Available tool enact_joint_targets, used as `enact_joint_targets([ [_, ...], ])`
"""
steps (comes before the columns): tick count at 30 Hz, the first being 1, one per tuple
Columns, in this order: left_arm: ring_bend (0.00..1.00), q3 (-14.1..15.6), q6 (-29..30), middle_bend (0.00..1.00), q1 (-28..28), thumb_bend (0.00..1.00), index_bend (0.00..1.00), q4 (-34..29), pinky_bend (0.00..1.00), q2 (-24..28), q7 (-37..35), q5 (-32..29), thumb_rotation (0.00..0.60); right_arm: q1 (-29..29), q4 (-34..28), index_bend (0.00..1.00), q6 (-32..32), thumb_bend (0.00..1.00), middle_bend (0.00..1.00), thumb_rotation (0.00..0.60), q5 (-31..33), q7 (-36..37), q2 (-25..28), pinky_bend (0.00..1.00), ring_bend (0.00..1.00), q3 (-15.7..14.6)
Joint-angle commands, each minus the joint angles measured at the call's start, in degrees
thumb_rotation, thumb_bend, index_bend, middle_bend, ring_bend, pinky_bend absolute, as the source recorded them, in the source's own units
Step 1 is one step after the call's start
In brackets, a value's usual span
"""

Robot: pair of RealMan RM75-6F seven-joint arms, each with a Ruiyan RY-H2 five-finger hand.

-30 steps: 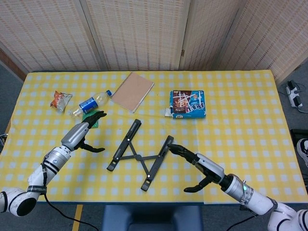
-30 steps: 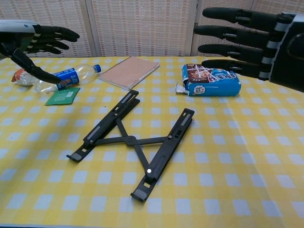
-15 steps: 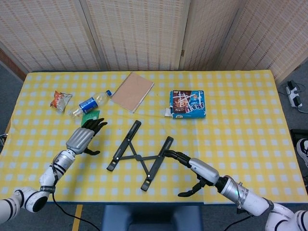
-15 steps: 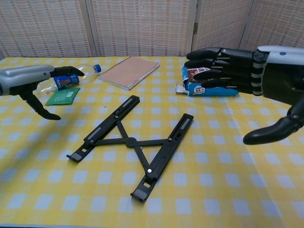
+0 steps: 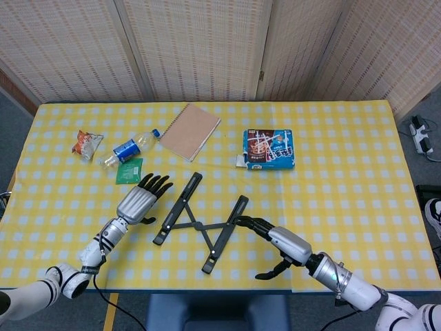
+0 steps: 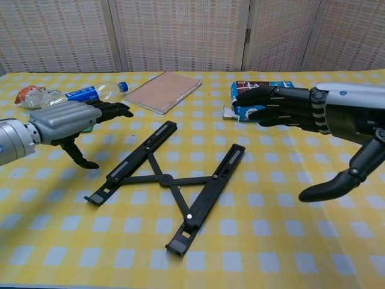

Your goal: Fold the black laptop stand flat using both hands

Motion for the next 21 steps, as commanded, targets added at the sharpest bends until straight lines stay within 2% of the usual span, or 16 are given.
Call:
enact_joint_targets([
  [1,0.0,0.3,-0.1,0.0,-0.4,0.19,0.0,1.4,0.0,-1.3,-1.0,0.3,0.6,-0.1,0.3,0.0,-0.2,0.12,0.0,0.6,0.1,0.1,-0.2,0.0,0.0,0.1],
  [11,0.0,1.4,-0.1,0.0,-0.7,0.17,0.0,2.5,0.0,-3.0,-2.5,1.4,0.6,-0.5,1.2,0.0,-0.6,0.12,0.0,0.6,0.4,0.6,-0.4,0.0,0.0,0.2],
  [21,0.0,3.2,2.2,0.0,-0.2,0.16,0.0,-5.4,0.0,-1.0,-5.7,3.8,0.6,-0.6,2.5,0.0,-1.5,0.12,0.0,0.6,1.3,-0.2,-0.9,0.0,0.0,1.0],
])
